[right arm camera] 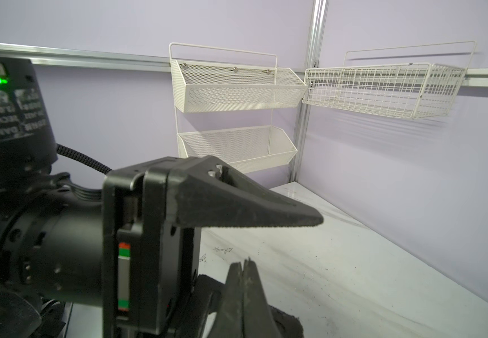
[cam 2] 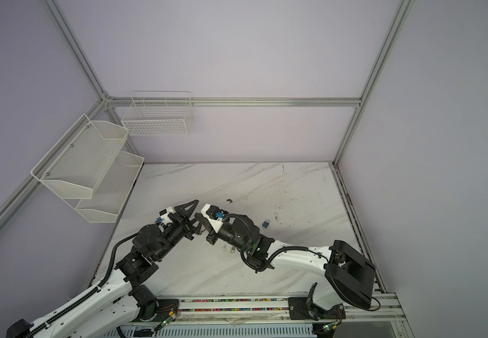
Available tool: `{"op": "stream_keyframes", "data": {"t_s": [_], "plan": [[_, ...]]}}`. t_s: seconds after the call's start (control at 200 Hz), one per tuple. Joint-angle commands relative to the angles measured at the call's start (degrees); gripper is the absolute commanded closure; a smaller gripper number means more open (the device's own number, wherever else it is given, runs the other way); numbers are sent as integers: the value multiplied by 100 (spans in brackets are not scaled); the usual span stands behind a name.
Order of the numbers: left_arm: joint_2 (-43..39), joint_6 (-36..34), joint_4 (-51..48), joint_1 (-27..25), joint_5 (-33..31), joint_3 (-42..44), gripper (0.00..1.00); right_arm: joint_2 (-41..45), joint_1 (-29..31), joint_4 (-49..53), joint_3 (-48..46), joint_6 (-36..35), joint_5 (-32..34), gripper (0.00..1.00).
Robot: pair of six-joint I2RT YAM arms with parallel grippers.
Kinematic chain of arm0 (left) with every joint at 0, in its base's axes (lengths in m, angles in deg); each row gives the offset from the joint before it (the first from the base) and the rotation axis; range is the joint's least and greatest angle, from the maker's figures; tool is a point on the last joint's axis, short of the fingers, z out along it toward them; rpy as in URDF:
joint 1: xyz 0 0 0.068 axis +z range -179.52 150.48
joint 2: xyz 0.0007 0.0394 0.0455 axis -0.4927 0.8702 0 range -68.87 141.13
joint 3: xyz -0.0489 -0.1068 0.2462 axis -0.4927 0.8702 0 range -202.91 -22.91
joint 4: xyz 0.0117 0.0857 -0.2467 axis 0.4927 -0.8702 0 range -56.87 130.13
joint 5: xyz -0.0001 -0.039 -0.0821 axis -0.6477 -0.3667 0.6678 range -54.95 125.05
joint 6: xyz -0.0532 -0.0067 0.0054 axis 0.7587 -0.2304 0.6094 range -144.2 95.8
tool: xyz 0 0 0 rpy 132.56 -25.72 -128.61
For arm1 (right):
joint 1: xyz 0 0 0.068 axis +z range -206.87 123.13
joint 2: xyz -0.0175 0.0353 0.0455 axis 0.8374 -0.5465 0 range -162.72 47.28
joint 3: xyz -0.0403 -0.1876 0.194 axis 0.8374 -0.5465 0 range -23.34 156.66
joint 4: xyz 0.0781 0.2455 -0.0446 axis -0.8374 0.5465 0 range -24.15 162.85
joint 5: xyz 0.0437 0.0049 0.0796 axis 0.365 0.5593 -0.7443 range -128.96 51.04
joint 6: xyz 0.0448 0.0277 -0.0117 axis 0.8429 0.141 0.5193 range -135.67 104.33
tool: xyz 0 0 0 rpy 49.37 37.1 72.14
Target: Unlock with the key
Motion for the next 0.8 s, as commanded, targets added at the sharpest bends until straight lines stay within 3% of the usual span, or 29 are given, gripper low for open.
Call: {"op": "stream_keyframes", "data": {"t_s": [0.0,0.255,0.795], "plan": [[-112,47,270,31,-95,83,34,246,25,-323,-180,-91,-22,100],[-139,49,316,39,-157,127,45,267,26,-210,-185,-101,-126,100],[-139,34,397,38,-184,176,80,378,25,-192,-240,-144,-124,100]]}}
